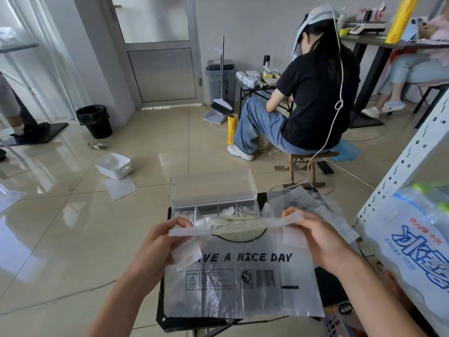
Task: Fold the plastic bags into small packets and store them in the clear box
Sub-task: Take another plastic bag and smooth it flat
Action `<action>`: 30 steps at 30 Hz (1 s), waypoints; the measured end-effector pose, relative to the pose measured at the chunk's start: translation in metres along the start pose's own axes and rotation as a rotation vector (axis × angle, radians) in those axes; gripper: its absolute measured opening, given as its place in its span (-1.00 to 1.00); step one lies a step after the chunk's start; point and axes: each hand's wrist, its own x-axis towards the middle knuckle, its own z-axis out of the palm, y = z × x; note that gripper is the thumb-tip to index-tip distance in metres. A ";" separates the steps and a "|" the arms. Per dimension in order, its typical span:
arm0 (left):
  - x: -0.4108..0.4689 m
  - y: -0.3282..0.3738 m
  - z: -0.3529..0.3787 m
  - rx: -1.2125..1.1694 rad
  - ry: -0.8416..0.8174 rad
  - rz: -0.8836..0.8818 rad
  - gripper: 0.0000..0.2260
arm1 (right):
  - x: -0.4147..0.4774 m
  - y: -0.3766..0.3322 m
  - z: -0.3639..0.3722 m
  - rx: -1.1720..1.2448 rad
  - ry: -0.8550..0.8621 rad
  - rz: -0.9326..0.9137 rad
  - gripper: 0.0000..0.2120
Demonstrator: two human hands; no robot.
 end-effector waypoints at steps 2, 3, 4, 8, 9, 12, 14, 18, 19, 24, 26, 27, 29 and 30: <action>-0.002 0.003 -0.001 -0.076 -0.036 -0.043 -0.77 | -0.001 -0.003 0.000 0.089 0.070 -0.002 -0.70; -0.004 0.005 -0.002 -0.143 -0.069 -0.072 -0.72 | -0.001 -0.003 -0.002 0.108 0.084 0.002 -0.65; -0.005 0.006 -0.003 -0.196 -0.092 -0.099 -0.67 | -0.002 -0.005 -0.001 0.110 0.069 0.011 -0.62; 0.000 0.002 -0.002 -0.058 -0.102 -0.073 -0.66 | 0.002 -0.007 -0.001 -0.013 0.000 -0.020 -0.69; 0.003 -0.002 -0.004 0.019 -0.076 -0.043 -0.77 | 0.004 -0.007 -0.003 -0.058 -0.017 -0.056 -0.79; 0.005 -0.008 -0.006 0.133 0.030 -0.017 -0.49 | 0.003 -0.005 -0.007 -0.092 -0.013 -0.106 -0.68; 0.004 -0.005 -0.003 0.009 0.063 -0.065 -0.41 | 0.004 -0.005 -0.009 -0.061 0.028 -0.122 -0.56; 0.003 -0.002 0.002 -0.110 0.037 -0.127 -0.69 | 0.004 -0.003 -0.008 -0.054 0.014 -0.031 -0.67; 0.004 -0.004 0.000 -0.141 0.058 -0.121 -0.74 | 0.004 0.000 -0.008 -0.104 0.008 -0.006 -0.68; 0.000 -0.010 0.005 0.062 0.084 -0.018 -0.78 | 0.002 0.006 -0.001 -0.395 0.105 -0.073 -0.78; 0.000 -0.010 0.006 0.148 0.104 0.022 -0.76 | 0.004 0.005 -0.001 -0.519 0.145 -0.159 -0.77; -0.001 -0.008 0.006 0.147 0.096 0.042 -0.76 | 0.004 0.004 -0.002 -0.558 0.153 -0.193 -0.73; -0.002 -0.006 0.008 0.155 0.083 0.068 -0.74 | 0.003 0.001 -0.002 -0.512 0.163 -0.216 -0.59; -0.003 -0.004 0.009 0.159 0.086 0.073 -0.71 | 0.003 0.000 -0.002 -0.443 0.149 -0.202 -0.55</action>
